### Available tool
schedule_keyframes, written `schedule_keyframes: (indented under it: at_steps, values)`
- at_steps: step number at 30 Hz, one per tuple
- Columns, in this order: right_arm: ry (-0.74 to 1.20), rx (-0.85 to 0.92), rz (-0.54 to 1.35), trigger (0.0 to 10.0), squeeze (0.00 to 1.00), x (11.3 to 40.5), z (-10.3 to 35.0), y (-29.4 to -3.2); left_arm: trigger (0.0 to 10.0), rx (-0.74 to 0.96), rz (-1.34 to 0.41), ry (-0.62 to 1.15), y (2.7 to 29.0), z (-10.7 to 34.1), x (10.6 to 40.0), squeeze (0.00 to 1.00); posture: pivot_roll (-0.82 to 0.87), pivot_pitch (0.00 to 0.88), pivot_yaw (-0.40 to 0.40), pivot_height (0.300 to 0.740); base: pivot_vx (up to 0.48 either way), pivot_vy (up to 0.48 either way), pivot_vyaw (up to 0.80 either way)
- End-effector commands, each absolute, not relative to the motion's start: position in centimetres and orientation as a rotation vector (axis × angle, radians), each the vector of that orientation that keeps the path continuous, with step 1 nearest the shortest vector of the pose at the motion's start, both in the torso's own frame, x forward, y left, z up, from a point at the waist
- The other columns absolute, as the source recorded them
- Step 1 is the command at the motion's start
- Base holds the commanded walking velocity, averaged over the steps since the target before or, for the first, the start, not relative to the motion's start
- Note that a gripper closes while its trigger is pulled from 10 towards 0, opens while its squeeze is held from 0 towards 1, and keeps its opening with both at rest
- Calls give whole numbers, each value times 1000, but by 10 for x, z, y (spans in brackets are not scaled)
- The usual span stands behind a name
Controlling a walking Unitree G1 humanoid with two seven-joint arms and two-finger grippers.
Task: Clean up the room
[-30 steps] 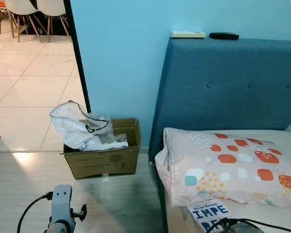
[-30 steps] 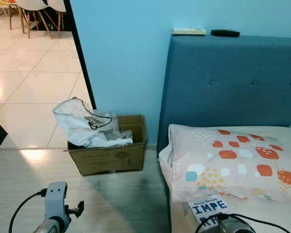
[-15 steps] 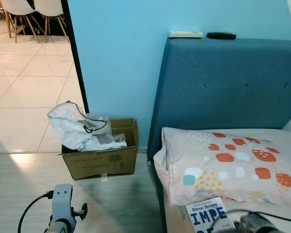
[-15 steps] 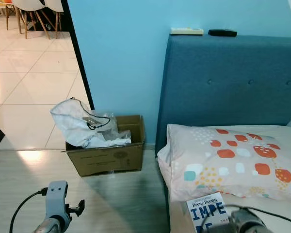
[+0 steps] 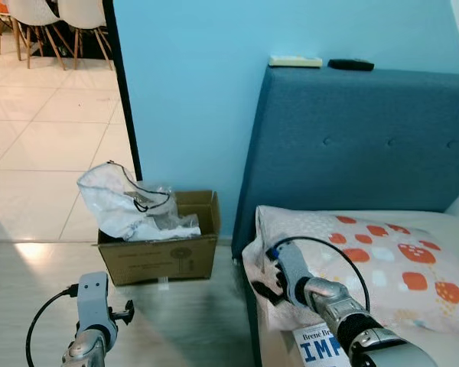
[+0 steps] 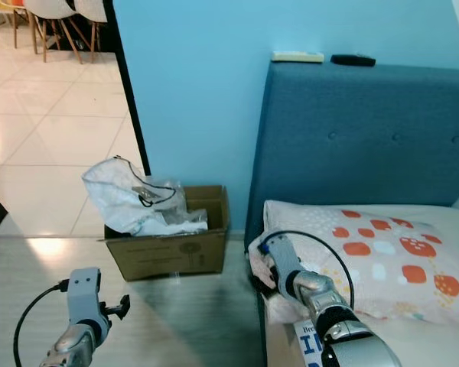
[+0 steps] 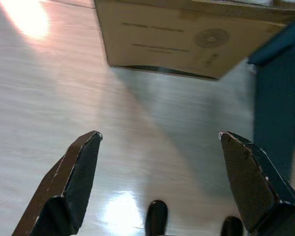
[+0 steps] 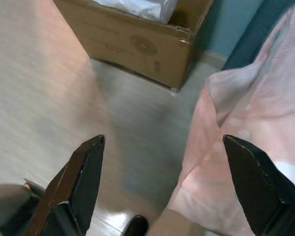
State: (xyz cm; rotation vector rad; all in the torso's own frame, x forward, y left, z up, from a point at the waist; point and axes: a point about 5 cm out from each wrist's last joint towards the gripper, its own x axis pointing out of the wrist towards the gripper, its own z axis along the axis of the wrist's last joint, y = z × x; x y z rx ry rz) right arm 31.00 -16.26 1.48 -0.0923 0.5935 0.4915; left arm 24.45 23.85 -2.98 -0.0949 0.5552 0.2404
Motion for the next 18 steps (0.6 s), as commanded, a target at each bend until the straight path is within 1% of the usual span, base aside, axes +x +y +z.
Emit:
schedule_keyframes:
  at_steps: [1, 2, 4, 5, 6, 7, 8, 9, 12, 13, 14, 15, 17, 18]
  values:
    - [697, 40, 405, 10000, 0, 289, -10, -158, 10000, -117, 252, 577, 237, -30, 248, 0, 3, 0, -65, 740, 0, 0, 0]
    - [697, 40, 405, 10000, 0, 289, -10, -158, 10000, -117, 252, 577, 237, -30, 248, 0, 3, 0, -65, 740, 0, 0, 0]
    - [810, 55, 306, 10000, 0, 268, -32, -158, 10000, -126, 248, 579, 232, -27, 255, 0, 8, 0, -62, 740, 0, 0, 0]
    - [810, 55, 306, 10000, 0, 268, -32, -158, 10000, -126, 248, 579, 232, -27, 255, 0, 8, 0, -62, 740, 0, 0, 0]
    - [861, 28, 258, 10000, 0, 258, -40, -163, 10000, -125, 244, 588, 229, -27, 256, 0, 11, 0, -62, 740, 0, 0, 0]
    - [861, 28, 258, 10000, 0, 258, -40, -163, 10000, -125, 244, 588, 229, -27, 256, 0, 11, 0, -62, 740, 0, 0, 0]
    - [890, 33, 207, 10000, 0, 251, -46, -168, 10000, -130, 241, 613, 226, -29, 255, 0, 15, 0, -59, 740, 0, 0, 0]
    - [906, 45, 172, 10000, 0, 247, -49, -170, 10000, -132, 241, 634, 225, -32, 254, 0, 14, 0, -57, 740, -364, 0, 0]
    - [917, 47, 148, 10000, 0, 245, -51, -173, 10000, -137, 244, 654, 224, -35, 251, 0, 12, 0, -52, 740, -364, 0, 0]
    - [928, 54, 125, 10000, 0, 241, -53, -175, 10000, -142, 249, 694, 222, -41, 243, 0, 7, 0, -40, 740, -364, 0, 0]
    - [928, 54, 125, 10000, 0, 241, -53, -175, 10000, -142, 249, 694, 222, -41, 243, 0, 7, 0, -40, 740, -364, 0, 0]
    - [950, 62, 87, 10000, 0, 234, -58, -179, 10000, -142, 258, 763, 220, -53, 227, 0, 4, 0, -35, 740, -360, 0, 0]
    - [950, 62, 87, 10000, 0, 234, -58, -179, 10000, -142, 258, 763, 220, -53, 227, 0, 4, 0, -35, 740, -360, 0, 0]
    - [957, 65, 76, 10000, 0, 231, -59, -180, 10000, -142, 261, 783, 220, -56, 222, 0, 4, 0, -34, 740, -360, 0, 0]
